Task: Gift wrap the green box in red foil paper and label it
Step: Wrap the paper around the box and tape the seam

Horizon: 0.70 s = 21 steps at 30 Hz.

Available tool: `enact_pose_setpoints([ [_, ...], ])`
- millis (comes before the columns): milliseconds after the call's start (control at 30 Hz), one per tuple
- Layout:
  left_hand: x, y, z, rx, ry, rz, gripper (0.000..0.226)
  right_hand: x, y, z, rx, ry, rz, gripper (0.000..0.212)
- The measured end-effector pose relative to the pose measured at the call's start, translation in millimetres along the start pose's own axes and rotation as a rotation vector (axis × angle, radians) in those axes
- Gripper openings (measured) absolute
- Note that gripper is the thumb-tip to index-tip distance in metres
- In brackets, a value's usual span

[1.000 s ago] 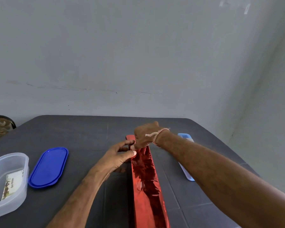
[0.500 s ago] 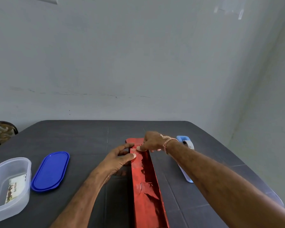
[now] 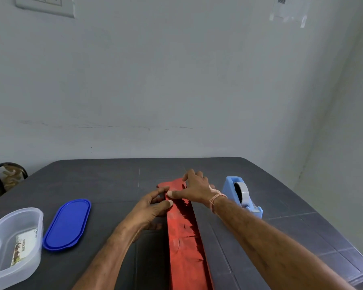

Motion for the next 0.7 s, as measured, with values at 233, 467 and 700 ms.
enact_pose_setpoints([
  [233, -0.6, 1.7, 0.1, 0.020, 0.019, 0.011, 0.057, 7.1, -0.7, 3.9, -0.018, -0.115, 0.009, 0.073],
  [467, 1.4, 1.2, -0.3, 0.035, -0.005, 0.062, 0.074, -10.4, 11.2, 6.4, -0.078, -0.204, -0.003, 0.093],
  [700, -4.5, 5.8, -1.1, 0.057, 0.021, 0.173, 0.089, -22.8, 33.2, 24.3, -0.143, -0.615, 0.007, 0.070],
])
Point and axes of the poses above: each hand's wrist, its own y-axis away from the middle knuckle, its own x-axis out of the back of the hand, z = x × y, the point moved 7 cm from there along -y, towards the middle knuckle
